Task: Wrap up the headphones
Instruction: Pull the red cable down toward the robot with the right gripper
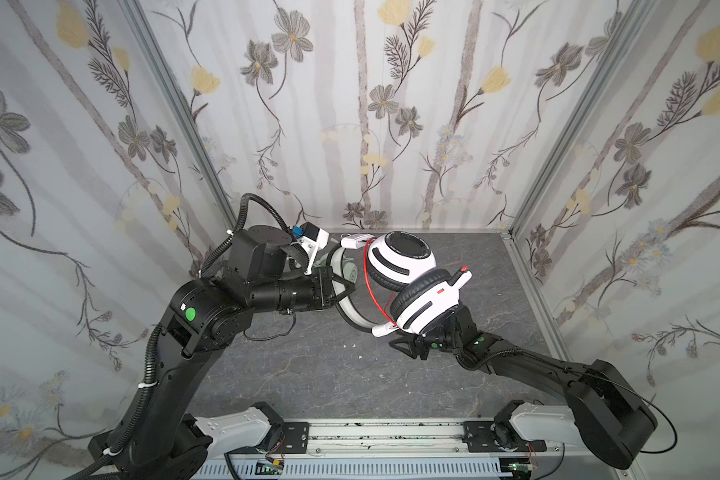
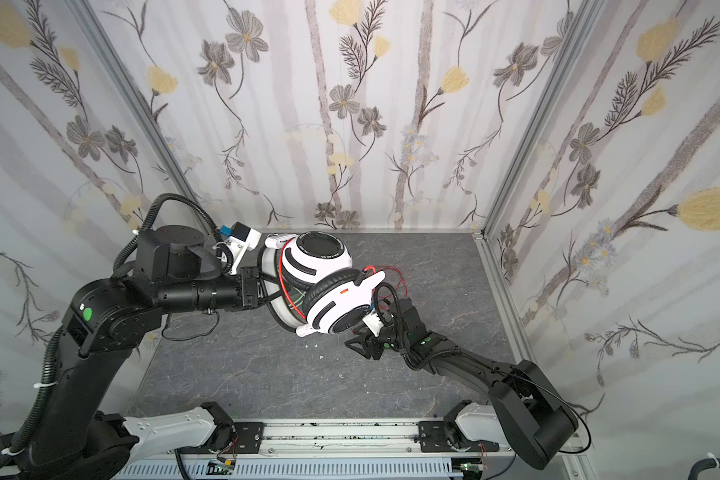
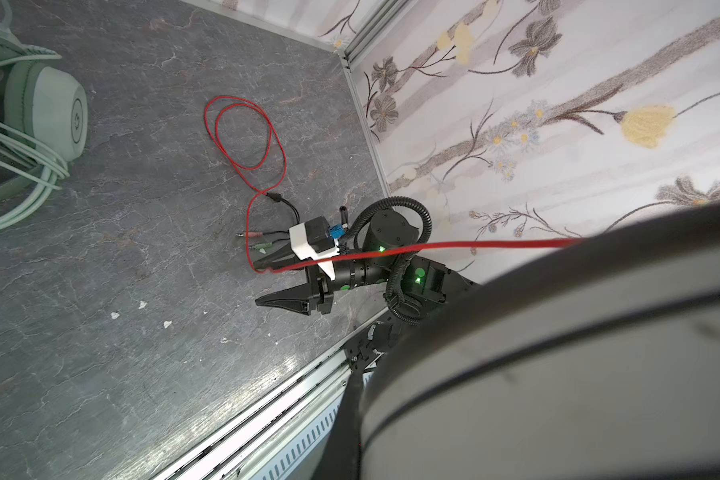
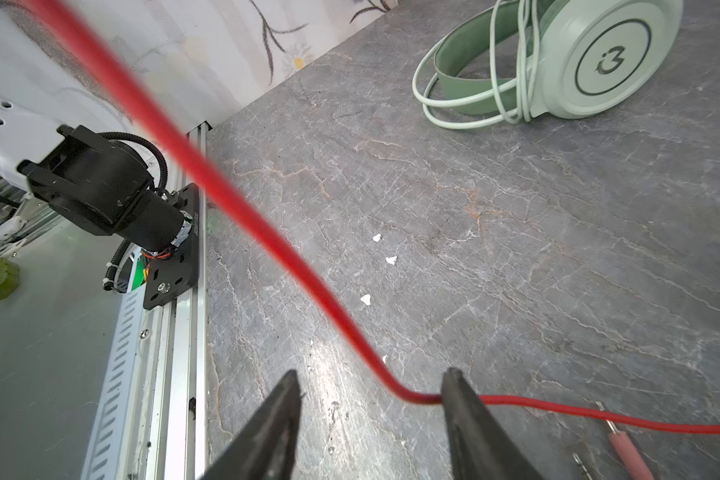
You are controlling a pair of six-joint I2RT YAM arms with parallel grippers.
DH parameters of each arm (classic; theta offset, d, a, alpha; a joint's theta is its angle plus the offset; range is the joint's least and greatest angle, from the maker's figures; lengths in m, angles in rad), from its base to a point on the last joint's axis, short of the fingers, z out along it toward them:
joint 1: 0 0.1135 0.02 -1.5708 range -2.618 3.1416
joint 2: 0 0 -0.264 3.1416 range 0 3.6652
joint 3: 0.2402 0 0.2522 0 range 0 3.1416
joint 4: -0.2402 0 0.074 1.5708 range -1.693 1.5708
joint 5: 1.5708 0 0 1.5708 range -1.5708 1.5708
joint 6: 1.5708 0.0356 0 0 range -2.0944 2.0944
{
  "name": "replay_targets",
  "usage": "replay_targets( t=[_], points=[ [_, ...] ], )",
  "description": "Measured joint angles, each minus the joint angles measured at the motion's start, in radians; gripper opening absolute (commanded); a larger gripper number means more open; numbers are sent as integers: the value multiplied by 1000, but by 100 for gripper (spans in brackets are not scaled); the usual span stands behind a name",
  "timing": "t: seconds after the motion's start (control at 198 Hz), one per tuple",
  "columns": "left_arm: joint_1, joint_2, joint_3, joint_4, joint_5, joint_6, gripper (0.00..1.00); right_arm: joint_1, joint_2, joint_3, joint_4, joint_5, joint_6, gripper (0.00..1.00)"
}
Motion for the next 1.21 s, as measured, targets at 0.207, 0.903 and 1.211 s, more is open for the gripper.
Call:
replay_targets(
  t=[0.207,0.903,1.211],
  points=[
    [64,7,-15,32,72,-27,0,25,11,16,10,-1,-8,0],
    [435,132,-23,79,25,-60,0,347,-580,17,-477,543,176,0],
    [480,227,63,-13,-156,3,0,618,-628,155,-745,812,357,0]
  ],
)
